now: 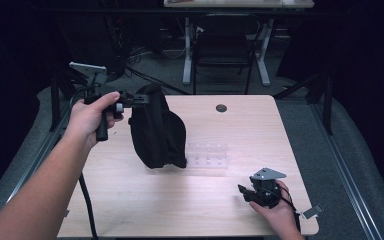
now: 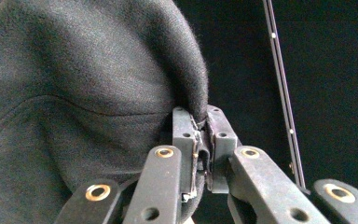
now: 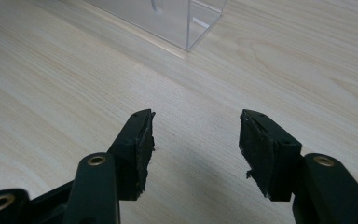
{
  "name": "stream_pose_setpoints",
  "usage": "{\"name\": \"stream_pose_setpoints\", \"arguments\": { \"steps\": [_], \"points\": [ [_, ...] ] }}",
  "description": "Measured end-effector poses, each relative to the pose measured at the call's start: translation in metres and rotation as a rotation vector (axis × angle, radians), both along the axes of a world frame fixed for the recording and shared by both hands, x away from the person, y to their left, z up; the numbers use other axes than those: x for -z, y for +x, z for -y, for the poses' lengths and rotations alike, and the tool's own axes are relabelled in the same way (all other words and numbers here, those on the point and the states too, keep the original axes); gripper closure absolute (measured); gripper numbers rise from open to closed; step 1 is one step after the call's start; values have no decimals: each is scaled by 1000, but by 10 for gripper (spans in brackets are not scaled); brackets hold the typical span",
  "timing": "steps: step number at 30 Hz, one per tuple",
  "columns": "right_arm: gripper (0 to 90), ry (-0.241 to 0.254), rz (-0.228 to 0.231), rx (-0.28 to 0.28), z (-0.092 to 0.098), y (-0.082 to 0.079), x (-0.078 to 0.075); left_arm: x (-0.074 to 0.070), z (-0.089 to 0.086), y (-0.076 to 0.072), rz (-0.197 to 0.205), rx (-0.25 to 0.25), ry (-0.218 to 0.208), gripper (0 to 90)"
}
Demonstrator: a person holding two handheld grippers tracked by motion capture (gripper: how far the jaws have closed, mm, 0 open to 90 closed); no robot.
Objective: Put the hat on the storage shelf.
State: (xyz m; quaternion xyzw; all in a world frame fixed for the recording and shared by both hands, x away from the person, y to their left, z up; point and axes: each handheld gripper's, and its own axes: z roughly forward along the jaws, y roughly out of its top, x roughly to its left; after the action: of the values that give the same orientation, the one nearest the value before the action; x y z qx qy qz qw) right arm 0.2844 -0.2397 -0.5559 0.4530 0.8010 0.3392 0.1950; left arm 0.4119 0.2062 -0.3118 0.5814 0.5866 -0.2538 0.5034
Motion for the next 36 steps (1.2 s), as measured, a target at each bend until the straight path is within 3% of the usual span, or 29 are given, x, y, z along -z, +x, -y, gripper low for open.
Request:
{"name": "stream_pose_setpoints", "arguments": {
  "steps": [9,22,35,36],
  "points": [
    [445,4,3,-6,0,0,0,2,10,5,0,-6,48,849],
    [446,-3,7,-5,1,1,0,-1,30,12,15,2,64,848],
    [483,15,17,-3,-1,0,-4,4,50,17,31,27,44,846],
    [500,-5,13,-15,-2,0,-9,4,51,17,31,31,43,845]
  ]
}}
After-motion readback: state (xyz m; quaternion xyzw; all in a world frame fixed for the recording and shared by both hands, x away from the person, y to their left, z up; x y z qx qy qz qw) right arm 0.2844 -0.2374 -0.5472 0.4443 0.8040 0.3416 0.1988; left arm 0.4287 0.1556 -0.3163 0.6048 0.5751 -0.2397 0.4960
